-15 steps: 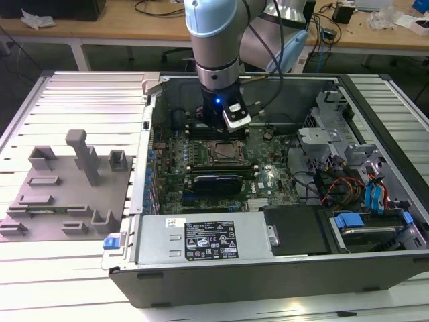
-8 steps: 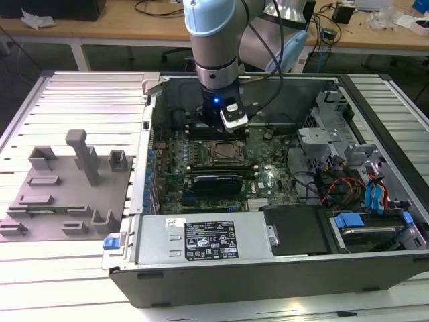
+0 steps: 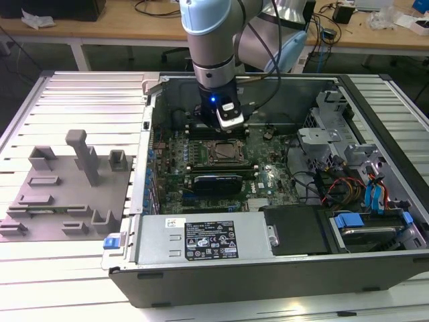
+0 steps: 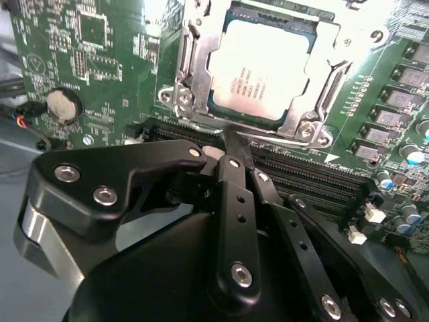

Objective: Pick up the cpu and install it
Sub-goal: 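Install the first cpu locking lever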

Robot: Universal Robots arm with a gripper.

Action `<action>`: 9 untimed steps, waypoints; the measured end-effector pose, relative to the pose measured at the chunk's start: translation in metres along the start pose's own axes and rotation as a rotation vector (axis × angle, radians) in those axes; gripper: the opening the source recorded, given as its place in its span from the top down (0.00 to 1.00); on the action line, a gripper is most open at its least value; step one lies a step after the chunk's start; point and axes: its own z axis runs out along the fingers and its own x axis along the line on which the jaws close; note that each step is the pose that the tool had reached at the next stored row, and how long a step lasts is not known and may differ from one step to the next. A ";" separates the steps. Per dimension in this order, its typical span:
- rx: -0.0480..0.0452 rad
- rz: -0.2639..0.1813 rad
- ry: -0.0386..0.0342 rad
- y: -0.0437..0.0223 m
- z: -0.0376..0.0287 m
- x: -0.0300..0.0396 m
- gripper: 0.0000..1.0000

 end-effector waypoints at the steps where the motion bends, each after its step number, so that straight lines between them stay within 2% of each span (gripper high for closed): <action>1: 0.0018 0.007 -0.0012 0.0000 0.0000 0.0000 0.89; 9: 0.0130 0.068 -0.0097 -0.0002 0.0017 0.0001 0.89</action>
